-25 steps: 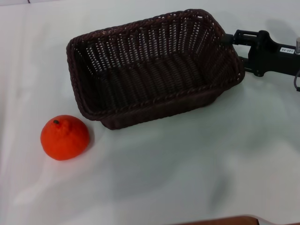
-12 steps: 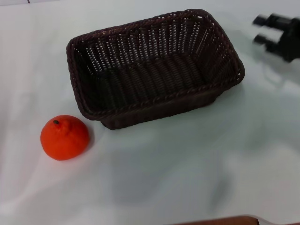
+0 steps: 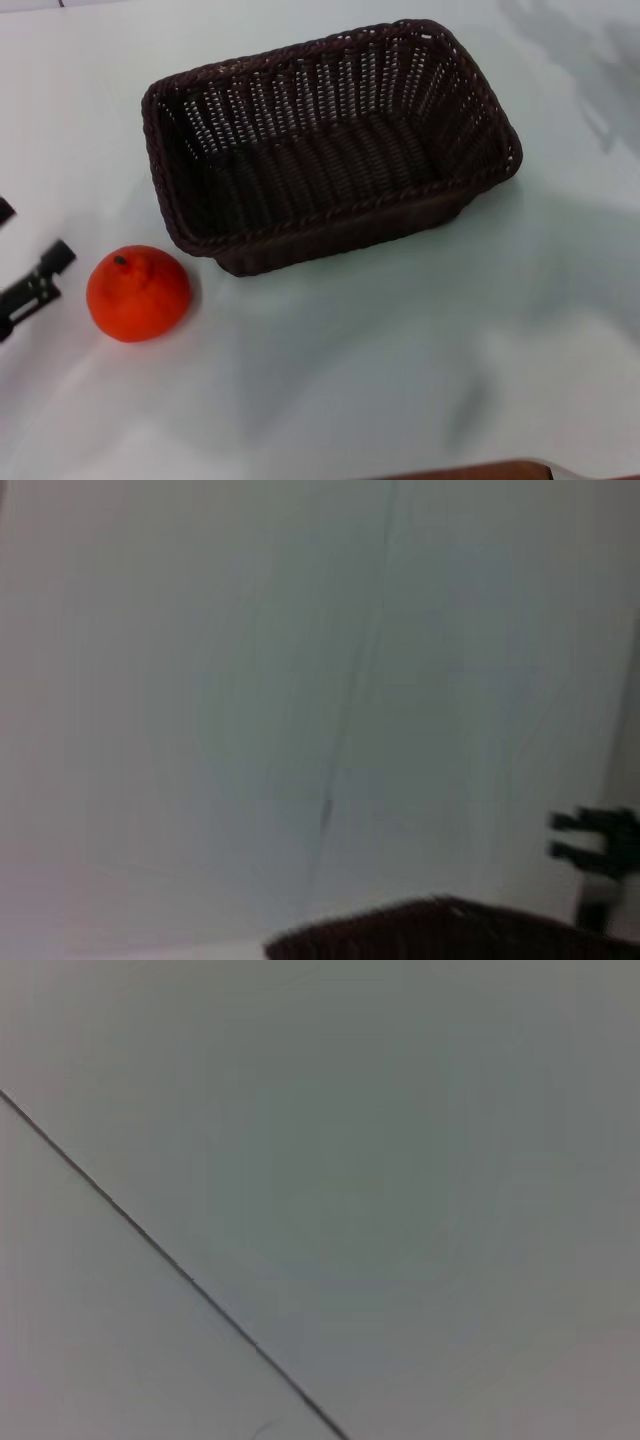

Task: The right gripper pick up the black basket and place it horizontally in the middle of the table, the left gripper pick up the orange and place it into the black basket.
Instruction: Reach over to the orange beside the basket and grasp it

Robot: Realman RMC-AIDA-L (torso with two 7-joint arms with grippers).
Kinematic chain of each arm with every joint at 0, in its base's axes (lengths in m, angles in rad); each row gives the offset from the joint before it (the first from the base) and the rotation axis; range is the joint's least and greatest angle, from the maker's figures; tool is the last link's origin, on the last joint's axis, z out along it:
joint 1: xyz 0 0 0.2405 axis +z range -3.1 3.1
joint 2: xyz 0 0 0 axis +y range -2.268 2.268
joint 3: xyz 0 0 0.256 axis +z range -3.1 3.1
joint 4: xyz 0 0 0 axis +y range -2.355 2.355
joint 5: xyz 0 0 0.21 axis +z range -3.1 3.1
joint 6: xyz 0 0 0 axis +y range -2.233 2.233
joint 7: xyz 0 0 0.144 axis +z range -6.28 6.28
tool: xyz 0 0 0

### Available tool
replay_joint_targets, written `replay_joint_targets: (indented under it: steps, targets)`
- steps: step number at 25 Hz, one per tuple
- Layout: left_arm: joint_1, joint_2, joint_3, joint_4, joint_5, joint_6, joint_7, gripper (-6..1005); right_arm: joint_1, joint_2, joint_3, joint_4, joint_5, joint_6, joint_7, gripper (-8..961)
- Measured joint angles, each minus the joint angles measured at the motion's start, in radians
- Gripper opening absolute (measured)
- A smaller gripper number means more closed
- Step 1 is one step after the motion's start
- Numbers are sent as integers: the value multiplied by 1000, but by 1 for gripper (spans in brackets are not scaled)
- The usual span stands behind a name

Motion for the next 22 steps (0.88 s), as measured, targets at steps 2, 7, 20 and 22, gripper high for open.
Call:
replay_joint_targets:
  steps: [2, 7, 20, 22]
  targets:
    - [1, 1, 2, 8, 34, -5, -1, 935, 14, 12, 0, 1, 24, -30, -50, 610]
    - [-3, -5, 12, 18, 61, 25, -3, 935, 46, 32, 2, 2, 70, -60, -131, 602]
    - [-46, -33, 88, 22, 63, 164, -9, 931, 53, 42, 8, 26, 94, -62, -174, 599]
    - [-54, -36, 95, 23, 64, 185, -12, 926, 51, 42, 11, 28, 95, -62, -175, 598]
